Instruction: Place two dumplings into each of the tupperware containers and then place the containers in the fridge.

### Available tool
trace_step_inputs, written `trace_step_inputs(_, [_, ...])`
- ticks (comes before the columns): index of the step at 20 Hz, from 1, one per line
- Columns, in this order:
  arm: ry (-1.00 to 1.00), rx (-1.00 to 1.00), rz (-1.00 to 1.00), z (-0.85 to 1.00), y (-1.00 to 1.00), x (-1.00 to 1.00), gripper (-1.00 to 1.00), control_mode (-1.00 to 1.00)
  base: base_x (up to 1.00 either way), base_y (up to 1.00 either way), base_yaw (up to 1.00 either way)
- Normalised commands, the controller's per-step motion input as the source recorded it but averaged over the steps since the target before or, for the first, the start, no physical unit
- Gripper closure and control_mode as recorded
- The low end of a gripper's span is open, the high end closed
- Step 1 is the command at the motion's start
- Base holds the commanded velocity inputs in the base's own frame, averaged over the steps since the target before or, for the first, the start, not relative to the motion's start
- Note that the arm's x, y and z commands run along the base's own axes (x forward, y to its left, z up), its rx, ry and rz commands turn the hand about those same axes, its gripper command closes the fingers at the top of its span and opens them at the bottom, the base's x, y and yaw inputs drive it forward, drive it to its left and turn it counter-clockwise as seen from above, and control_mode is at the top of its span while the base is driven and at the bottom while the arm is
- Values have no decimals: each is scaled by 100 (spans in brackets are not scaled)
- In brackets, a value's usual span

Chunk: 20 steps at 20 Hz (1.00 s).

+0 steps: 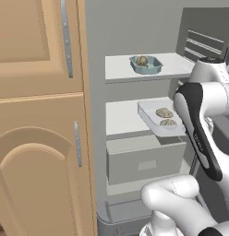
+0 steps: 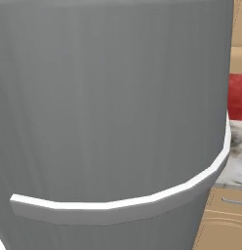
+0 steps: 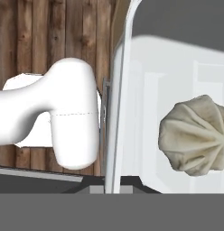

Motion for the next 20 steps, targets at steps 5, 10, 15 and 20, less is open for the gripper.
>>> trace_step_inputs(5, [-3, 0, 0, -19, -3, 12, 100, -100, 17, 0, 0])
trace_step_inputs(10, [-15, 0, 3, -66, -11, 40, 100, -100, 0, 0, 0])
trace_step_inputs(15, [-20, 4, 6, -44, -3, 58, 100, -100, 0, 0, 0])
trace_step_inputs(20, [-14, 10, 8, -19, 0, 93, 100, -100, 0, 0, 0])
